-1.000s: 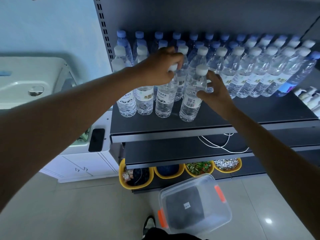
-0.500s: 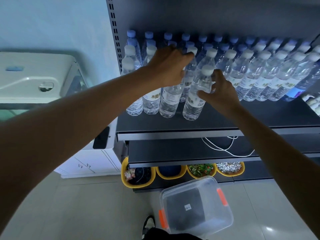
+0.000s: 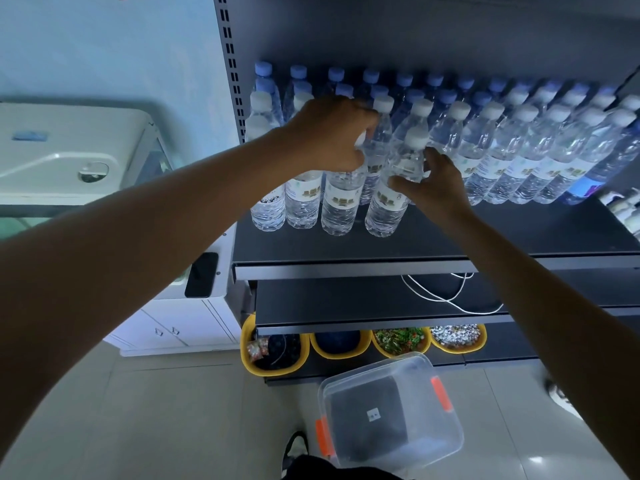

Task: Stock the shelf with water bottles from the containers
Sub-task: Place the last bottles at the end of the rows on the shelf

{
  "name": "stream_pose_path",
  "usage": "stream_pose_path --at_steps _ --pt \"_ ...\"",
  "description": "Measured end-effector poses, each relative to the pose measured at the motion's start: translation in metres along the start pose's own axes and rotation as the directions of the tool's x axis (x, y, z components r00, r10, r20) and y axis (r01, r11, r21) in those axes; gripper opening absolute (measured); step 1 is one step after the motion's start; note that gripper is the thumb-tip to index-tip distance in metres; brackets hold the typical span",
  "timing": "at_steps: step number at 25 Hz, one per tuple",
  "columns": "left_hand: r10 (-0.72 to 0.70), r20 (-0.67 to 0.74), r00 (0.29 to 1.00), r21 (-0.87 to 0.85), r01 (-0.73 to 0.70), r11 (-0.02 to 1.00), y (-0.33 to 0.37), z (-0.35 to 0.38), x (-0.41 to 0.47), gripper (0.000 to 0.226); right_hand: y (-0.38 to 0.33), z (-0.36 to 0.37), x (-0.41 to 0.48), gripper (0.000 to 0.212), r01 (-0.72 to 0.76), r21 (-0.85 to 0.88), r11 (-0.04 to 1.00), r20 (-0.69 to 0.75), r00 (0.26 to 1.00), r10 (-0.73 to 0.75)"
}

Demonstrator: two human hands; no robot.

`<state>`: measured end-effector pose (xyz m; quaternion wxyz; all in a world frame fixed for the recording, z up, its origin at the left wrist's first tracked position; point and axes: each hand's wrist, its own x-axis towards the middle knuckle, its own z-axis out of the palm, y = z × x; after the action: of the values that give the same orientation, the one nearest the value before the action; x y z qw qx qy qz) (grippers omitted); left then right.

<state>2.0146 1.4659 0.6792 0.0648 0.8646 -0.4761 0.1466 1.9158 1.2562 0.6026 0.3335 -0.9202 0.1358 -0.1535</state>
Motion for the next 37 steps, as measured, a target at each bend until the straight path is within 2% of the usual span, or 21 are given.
stream_pose_path --at_steps 3,5,8,13,17,19,21,22,23,24,25,26,27,28,30,32,33,37 --pt "-0.037 -0.009 0.999 -0.033 0.037 0.999 -0.011 0.003 -0.003 0.034 0.001 -0.002 -0.007 0.069 -0.011 0.154 0.988 0.004 1.000 0.010" --pt "-0.034 -0.043 0.998 -0.012 0.034 0.999 -0.011 0.002 -0.002 0.034 0.000 -0.001 -0.008 0.059 0.006 0.195 0.981 0.021 1.000 -0.010" --pt "-0.044 -0.070 0.997 0.067 0.048 0.997 -0.008 0.000 0.001 0.032 -0.002 0.007 -0.009 0.055 0.035 0.194 0.980 0.029 0.999 -0.042" --pt "-0.115 -0.076 0.991 0.175 0.126 0.976 -0.010 0.003 0.001 0.032 -0.009 0.031 -0.010 0.065 0.094 0.199 0.975 -0.046 0.995 -0.086" --pt "-0.105 -0.035 0.994 0.098 0.108 0.989 -0.009 -0.004 -0.003 0.035 -0.006 0.038 -0.008 0.071 0.046 0.244 0.969 -0.005 0.999 -0.047" --pt "-0.103 -0.125 0.987 -0.032 0.100 0.994 -0.012 -0.011 -0.016 0.038 0.000 0.046 -0.008 0.077 0.047 0.240 0.970 0.017 0.998 -0.052" --pt "-0.128 -0.364 0.922 -0.159 0.074 0.985 -0.015 -0.013 -0.038 0.034 0.007 0.056 -0.010 0.080 0.013 0.284 0.959 0.028 0.999 -0.022" --pt "-0.168 -0.523 0.835 -0.216 0.061 0.975 -0.016 -0.009 -0.053 0.027 0.012 0.064 -0.012 0.080 -0.008 0.299 0.954 0.033 0.999 -0.002" --pt "-0.255 -0.668 0.699 -0.303 0.058 0.951 -0.016 -0.001 -0.068 0.018 0.017 0.073 -0.015 0.081 -0.036 0.310 0.950 0.040 0.999 0.025" --pt "-0.390 -0.740 0.548 -0.430 0.061 0.901 -0.017 0.010 -0.084 0.009 0.020 0.082 -0.019 0.084 -0.072 0.333 0.940 0.057 0.997 0.056" --pt "-0.552 -0.718 0.424 -0.576 0.082 0.813 -0.016 0.023 -0.102 0.006 0.023 0.092 -0.024 0.087 -0.112 0.358 0.927 0.070 0.993 0.093" --pt "-0.700 -0.629 0.338 -0.709 0.121 0.695 -0.016 0.040 -0.119 0.012 0.023 0.103 -0.030 0.091 -0.132 0.383 0.914 0.069 0.991 0.114" --pt "-0.823 -0.489 0.290 -0.814 0.189 0.550 -0.016 0.058 -0.135 0.019 0.021 0.112 -0.035 0.094 -0.139 0.403 0.905 0.059 0.990 0.126" --pt "-0.903 -0.327 0.278 -0.874 0.273 0.401 -0.019 0.082 -0.146 0.025 0.018 0.119 -0.037 0.096 -0.147 0.423 0.894 0.041 0.989 0.143" --pt "-0.942 -0.029 0.334 -0.874 0.449 0.186 -0.022 0.119 -0.162 0.049 0.011 0.127 -0.038 0.103 -0.149 0.462 0.874 -0.006 0.985 0.171" --pt "-0.893 0.130 0.430 -0.841 0.526 0.131 -0.028 0.138 -0.166 0.072 0.011 0.132 -0.035 0.105 -0.135 0.492 0.860 -0.036 0.984 0.176" --pt "-0.869 0.164 0.467 -0.829 0.543 0.135 -0.030 0.138 -0.163 0.073 0.013 0.133 -0.033 0.103 -0.126 0.493 0.861 -0.047 0.984 0.172" --pt "-0.829 0.149 0.538 -0.783 0.577 0.233 -0.039 0.131 -0.144 0.069 0.019 0.135 -0.032 0.092 -0.102 0.499 0.861 -0.055 0.987 0.149"
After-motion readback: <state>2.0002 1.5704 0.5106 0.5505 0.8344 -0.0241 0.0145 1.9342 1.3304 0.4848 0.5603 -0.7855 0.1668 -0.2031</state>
